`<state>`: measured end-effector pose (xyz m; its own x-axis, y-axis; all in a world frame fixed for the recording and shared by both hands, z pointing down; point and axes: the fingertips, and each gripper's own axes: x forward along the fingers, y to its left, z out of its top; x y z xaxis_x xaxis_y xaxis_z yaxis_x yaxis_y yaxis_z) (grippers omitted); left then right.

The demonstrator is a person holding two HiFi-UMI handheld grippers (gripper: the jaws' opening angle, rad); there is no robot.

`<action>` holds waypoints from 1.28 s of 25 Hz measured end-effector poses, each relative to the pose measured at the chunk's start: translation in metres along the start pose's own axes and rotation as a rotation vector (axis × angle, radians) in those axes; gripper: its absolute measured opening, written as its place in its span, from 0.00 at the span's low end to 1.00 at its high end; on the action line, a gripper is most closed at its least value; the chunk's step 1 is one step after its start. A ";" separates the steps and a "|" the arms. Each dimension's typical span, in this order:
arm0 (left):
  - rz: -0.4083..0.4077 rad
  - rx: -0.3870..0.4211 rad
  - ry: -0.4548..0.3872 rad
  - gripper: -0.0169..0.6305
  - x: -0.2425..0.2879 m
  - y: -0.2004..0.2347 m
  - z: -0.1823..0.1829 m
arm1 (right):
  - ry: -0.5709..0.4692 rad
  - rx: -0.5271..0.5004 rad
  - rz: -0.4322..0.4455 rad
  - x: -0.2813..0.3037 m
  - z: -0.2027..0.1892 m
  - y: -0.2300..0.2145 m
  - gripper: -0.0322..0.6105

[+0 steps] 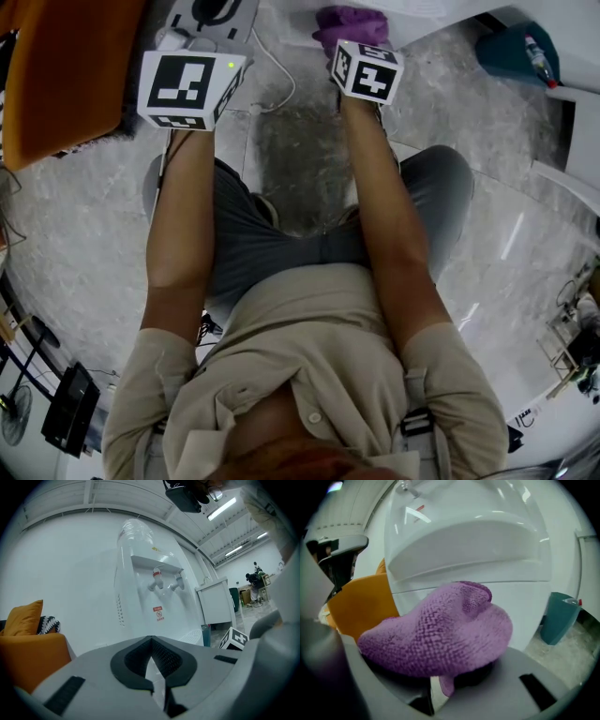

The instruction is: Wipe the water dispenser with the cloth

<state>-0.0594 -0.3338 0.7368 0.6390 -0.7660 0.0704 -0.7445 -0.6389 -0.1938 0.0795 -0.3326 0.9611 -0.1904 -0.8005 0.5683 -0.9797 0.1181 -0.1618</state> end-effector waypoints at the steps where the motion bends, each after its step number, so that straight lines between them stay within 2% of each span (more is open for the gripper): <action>1: -0.001 -0.001 -0.002 0.05 0.001 0.000 0.000 | 0.006 0.013 -0.030 -0.004 -0.003 -0.017 0.16; 5: -0.013 -0.002 -0.003 0.05 0.007 -0.004 -0.002 | 0.022 0.097 -0.152 -0.022 -0.014 -0.081 0.16; 7: -0.019 -0.004 -0.004 0.05 0.009 -0.006 -0.003 | 0.020 0.121 -0.186 -0.028 -0.015 -0.098 0.16; 10: -0.031 -0.005 0.002 0.05 0.012 -0.009 -0.006 | 0.020 0.123 -0.209 -0.031 -0.015 -0.101 0.16; 14: -0.035 -0.004 0.005 0.05 0.014 -0.011 -0.006 | 0.009 0.112 -0.192 -0.030 -0.007 -0.085 0.16; 19: -0.039 -0.001 0.004 0.05 0.017 -0.013 -0.005 | -0.002 0.024 -0.119 -0.017 0.001 -0.041 0.16; 23: -0.049 0.008 0.010 0.05 0.020 -0.019 -0.005 | 0.001 -0.078 0.022 0.007 0.004 0.025 0.16; 26: -0.047 0.016 0.008 0.05 0.021 -0.021 -0.003 | 0.006 -0.124 0.106 0.019 0.003 0.057 0.16; 29: -0.045 0.014 0.008 0.05 0.021 -0.023 -0.001 | 0.021 -0.199 0.193 0.024 -0.003 0.076 0.16; 32: -0.041 0.012 0.010 0.05 0.021 -0.023 -0.001 | 0.046 -0.238 0.211 0.029 -0.012 0.071 0.16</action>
<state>-0.0295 -0.3355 0.7438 0.6669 -0.7399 0.0881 -0.7153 -0.6688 -0.2025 0.0034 -0.3401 0.9755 -0.3882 -0.7170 0.5791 -0.9043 0.4174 -0.0894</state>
